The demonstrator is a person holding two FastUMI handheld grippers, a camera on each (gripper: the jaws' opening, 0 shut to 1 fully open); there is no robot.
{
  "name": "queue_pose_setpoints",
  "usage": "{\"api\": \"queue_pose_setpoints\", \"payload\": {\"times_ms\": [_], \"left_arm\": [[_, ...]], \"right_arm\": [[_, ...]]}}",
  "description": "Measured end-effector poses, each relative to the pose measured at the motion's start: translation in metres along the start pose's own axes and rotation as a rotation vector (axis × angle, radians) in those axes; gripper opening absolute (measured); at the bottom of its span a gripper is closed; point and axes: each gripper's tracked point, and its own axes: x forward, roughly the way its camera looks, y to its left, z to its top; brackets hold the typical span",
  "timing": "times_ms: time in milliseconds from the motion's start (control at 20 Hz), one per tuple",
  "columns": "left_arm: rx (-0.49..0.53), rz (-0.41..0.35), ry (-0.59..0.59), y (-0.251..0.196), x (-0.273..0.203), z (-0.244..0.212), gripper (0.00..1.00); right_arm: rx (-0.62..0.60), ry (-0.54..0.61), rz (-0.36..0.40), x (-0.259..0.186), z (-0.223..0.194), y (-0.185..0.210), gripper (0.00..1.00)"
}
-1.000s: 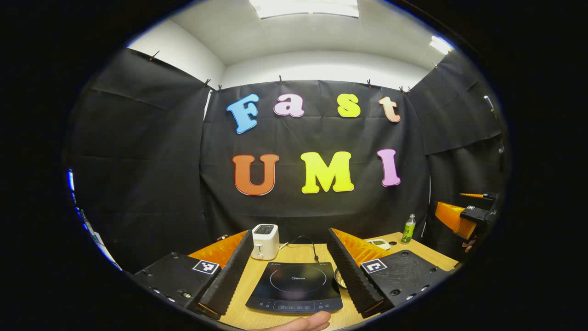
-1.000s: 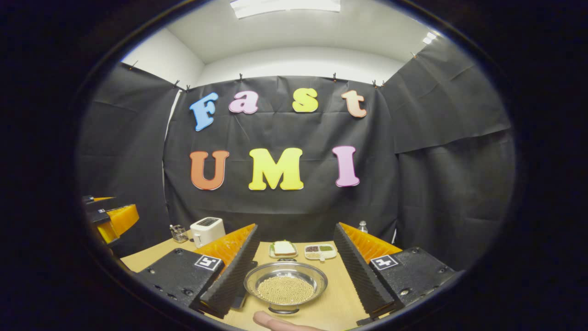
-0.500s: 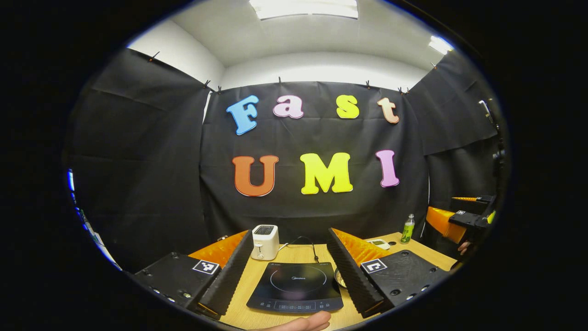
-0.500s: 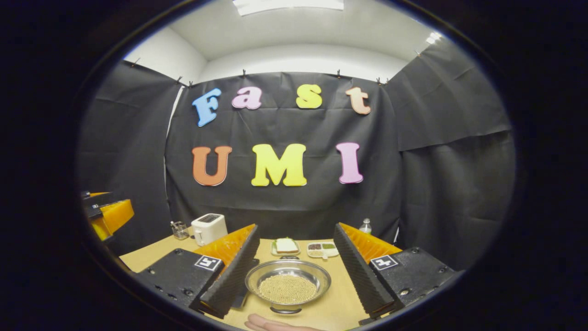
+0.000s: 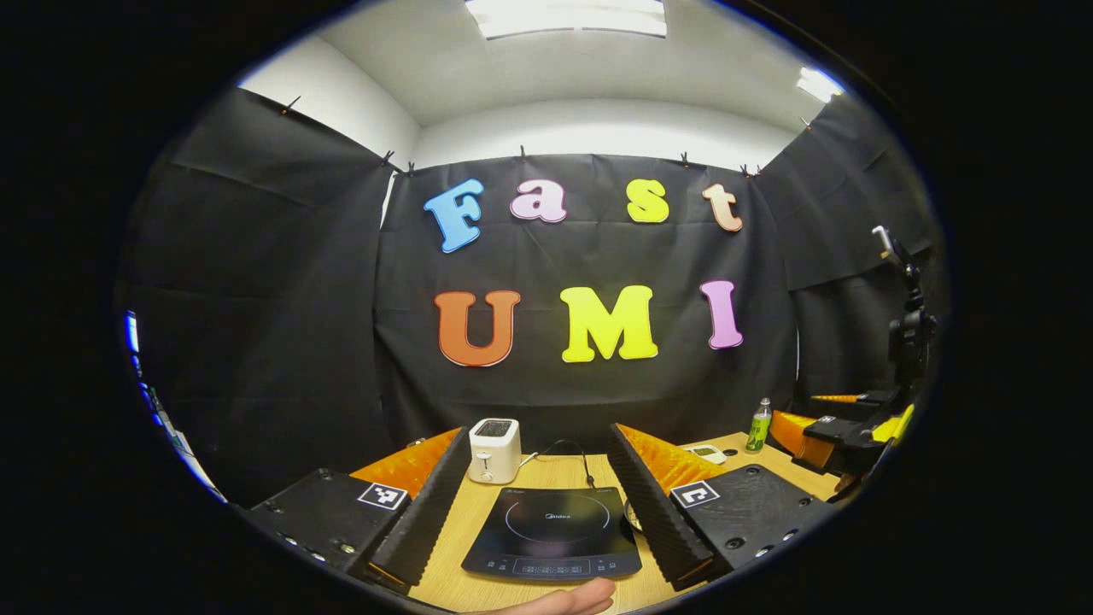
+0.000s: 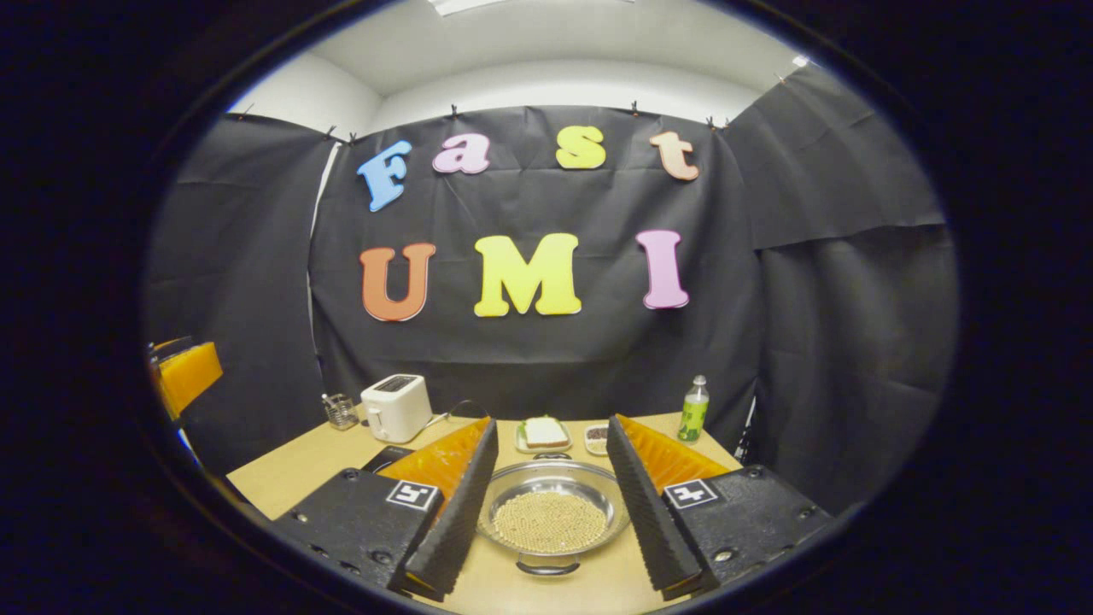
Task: First push the handle of the pot to place it horizontally, then grasp the pot with both hands and set it on the induction cooktop.
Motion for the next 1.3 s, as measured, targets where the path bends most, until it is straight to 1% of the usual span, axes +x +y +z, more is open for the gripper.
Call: {"api": "queue_pose_setpoints", "payload": {"times_ms": [100, 150, 200, 250, 300, 350, 400, 450, 500, 550, 600, 650, 750, 800, 850, 900, 1000, 1100, 1300], "left_arm": [[0.001, 0.0, -0.003, 0.002, -0.001, -0.002, 0.96], [0.002, 0.001, -0.003, 0.002, -0.002, -0.003, 0.96], [0.002, 0.001, -0.002, 0.003, -0.003, -0.005, 0.96], [0.001, 0.001, -0.002, 0.004, -0.004, -0.005, 0.96], [-0.001, 0.003, -0.001, 0.007, -0.004, -0.006, 0.96], [-0.002, 0.004, -0.002, 0.008, -0.006, -0.007, 0.96], [-0.004, 0.006, -0.004, 0.01, -0.007, -0.008, 0.96], [-0.006, 0.01, -0.008, 0.012, -0.006, -0.008, 0.96], [-0.01, 0.014, -0.011, 0.015, -0.007, -0.008, 0.96], [-0.015, 0.018, -0.012, 0.017, -0.008, -0.009, 0.96], [-0.019, 0.02, -0.012, 0.018, -0.01, -0.01, 0.96], [-0.021, 0.021, -0.01, 0.02, -0.01, -0.011, 0.96], [-0.021, 0.024, -0.01, 0.021, -0.011, -0.012, 0.96], [-0.021, 0.025, -0.009, 0.023, -0.012, -0.013, 0.96], [-0.02, 0.024, -0.007, 0.024, -0.013, -0.014, 0.96], [-0.017, 0.021, -0.006, 0.022, -0.014, -0.016, 0.96], [-0.011, 0.019, -0.004, 0.024, -0.016, -0.019, 0.96], [-0.011, 0.026, -0.005, 0.03, -0.017, -0.019, 0.96], [-0.032, 0.039, -0.011, 0.037, -0.019, -0.018, 0.96]], "right_arm": [[0.002, 0.031, 0.016, 0.009, -0.014, 0.005, 0.72], [-0.005, 0.053, 0.023, 0.014, -0.024, 0.009, 0.66], [-0.016, 0.074, 0.034, 0.019, -0.032, 0.013, 0.54], [-0.023, 0.097, 0.045, 0.024, -0.042, 0.018, 0.5], [-0.031, 0.125, 0.059, 0.03, -0.053, 0.024, 0.39], [-0.041, 0.153, 0.069, 0.034, -0.064, 0.029, 0.31], [-0.049, 0.184, 0.081, 0.039, -0.075, 0.034, 0.16], [-0.056, 0.222, 0.084, 0.043, -0.088, 0.038, 0.12], [-0.055, 0.257, 0.095, 0.046, -0.104, 0.042, 0.0], [-0.057, 0.294, 0.1, 0.05, -0.114, 0.046, 0.04], [-0.058, 0.326, 0.101, 0.055, -0.127, 0.049, 0.01], [-0.056, 0.357, 0.111, 0.057, -0.141, 0.052, 0.04], [-0.047, 0.429, 0.137, 0.061, -0.169, 0.062, 0.04], [-0.039, 0.463, 0.152, 0.06, -0.182, 0.066, 0.0], [-0.027, 0.491, 0.168, 0.058, -0.193, 0.069, 0.0], [-0.021, 0.513, 0.182, 0.056, -0.203, 0.072, 0.04], [-0.016, 0.554, 0.208, 0.052, -0.22, 0.078, 0.04], [0.013, 0.618, 0.24, 0.05, -0.238, 0.082, 0.04], [0.059, 0.703, 0.268, 0.045, -0.262, 0.081, 0.04]]}}
